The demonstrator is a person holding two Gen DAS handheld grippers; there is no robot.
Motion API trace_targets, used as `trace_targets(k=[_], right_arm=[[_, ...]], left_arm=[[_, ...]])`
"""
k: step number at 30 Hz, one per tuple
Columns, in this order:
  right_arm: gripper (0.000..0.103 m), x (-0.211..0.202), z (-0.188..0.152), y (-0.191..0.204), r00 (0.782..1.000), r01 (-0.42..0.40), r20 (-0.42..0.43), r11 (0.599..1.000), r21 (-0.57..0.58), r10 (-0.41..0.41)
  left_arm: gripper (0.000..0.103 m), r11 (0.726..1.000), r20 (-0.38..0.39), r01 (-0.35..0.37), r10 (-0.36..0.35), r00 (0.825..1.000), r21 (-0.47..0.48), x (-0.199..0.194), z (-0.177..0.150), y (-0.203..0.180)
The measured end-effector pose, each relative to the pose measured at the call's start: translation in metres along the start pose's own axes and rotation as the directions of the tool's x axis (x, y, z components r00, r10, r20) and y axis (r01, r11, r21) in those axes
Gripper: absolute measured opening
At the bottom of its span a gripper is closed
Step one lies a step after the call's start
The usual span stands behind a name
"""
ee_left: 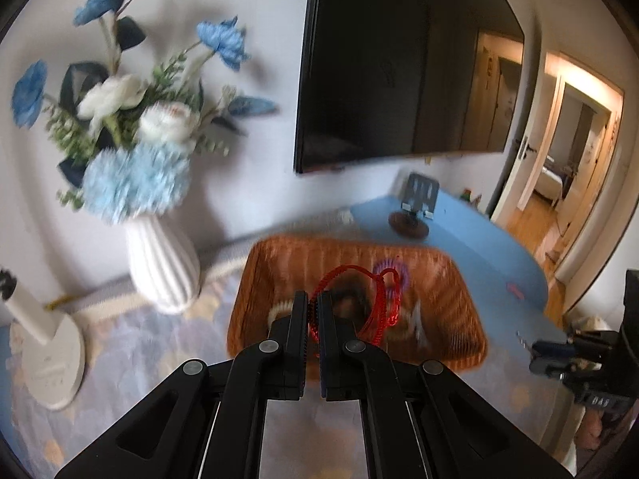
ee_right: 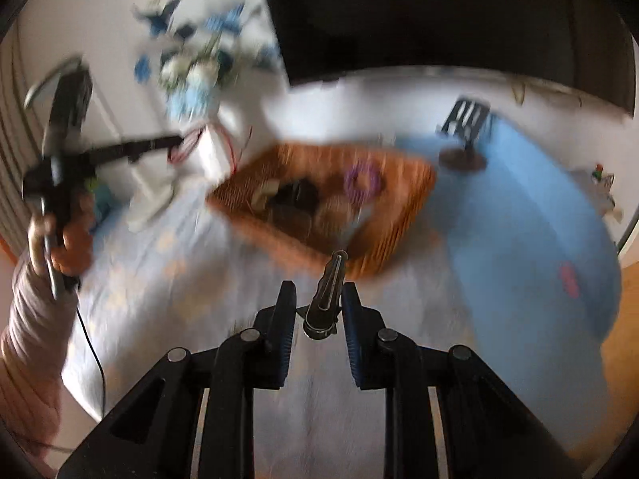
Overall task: Organize jewelry
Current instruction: 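Carry the red bracelet and silver hair clip into the basket and open both tools, then grasp the crystal bead chain with the right tool while the left tool grasps a small silver charm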
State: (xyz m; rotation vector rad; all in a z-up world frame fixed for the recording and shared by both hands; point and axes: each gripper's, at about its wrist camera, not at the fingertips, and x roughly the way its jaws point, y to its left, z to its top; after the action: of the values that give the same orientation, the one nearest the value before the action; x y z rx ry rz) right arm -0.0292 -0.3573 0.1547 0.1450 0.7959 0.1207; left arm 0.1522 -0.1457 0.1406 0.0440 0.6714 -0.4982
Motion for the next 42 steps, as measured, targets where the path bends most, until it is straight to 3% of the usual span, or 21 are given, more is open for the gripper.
trace_targets(k=[3,8,13,19,26,30,32,39,42], right_arm=[[0.026,0.022,0.032,-0.018,1.0,0.016,0.023,0.999,0.037,-0.016],[0.026,0.083,0.067,-0.043,0.999,0.019,-0.052,0.995,0.093,-0.014],[0.026,0.133,0.074,-0.053,0.987,0.015,-0.159,0.992,0.122,0.004],[0.026,0.151,0.072,-0.057,0.981,0.044,-0.194,0.994,0.102,-0.023],[0.027,0.156,0.072,-0.058,0.978,0.09,-0.195,0.993,0.078,-0.073],[0.027,0.148,0.072,-0.061,0.982,0.076,-0.18,0.991,0.107,-0.056],[0.027,0.138,0.071,-0.062,0.985,0.071,-0.163,0.989,0.126,-0.05],[0.032,0.068,0.065,-0.038,0.998,0.047,-0.037,0.995,0.085,-0.044],[0.041,0.035,0.048,-0.018,0.999,0.047,0.019,0.998,0.049,-0.048]], left_arm=[[0.004,1.0,0.007,-0.028,0.028,1.0,0.009,0.023,0.017,-0.002],[0.004,0.997,-0.079,-0.071,0.07,0.994,-0.022,0.091,0.025,0.012],[0.004,0.995,-0.176,-0.084,0.075,0.982,-0.044,0.147,0.014,0.027],[0.004,0.997,-0.203,-0.075,0.066,0.977,-0.035,0.169,0.009,0.026],[0.005,0.998,-0.2,-0.061,0.056,0.978,-0.017,0.167,0.006,0.016],[0.022,0.998,-0.197,-0.054,0.05,0.979,-0.013,0.159,0.004,0.012],[0.024,0.998,-0.199,-0.053,0.044,0.979,-0.039,0.149,0.004,0.014],[0.027,0.992,-0.114,0.008,-0.023,0.993,-0.128,0.071,0.004,0.027],[0.046,0.99,-0.08,0.011,-0.022,0.997,-0.138,0.033,-0.001,0.027]])
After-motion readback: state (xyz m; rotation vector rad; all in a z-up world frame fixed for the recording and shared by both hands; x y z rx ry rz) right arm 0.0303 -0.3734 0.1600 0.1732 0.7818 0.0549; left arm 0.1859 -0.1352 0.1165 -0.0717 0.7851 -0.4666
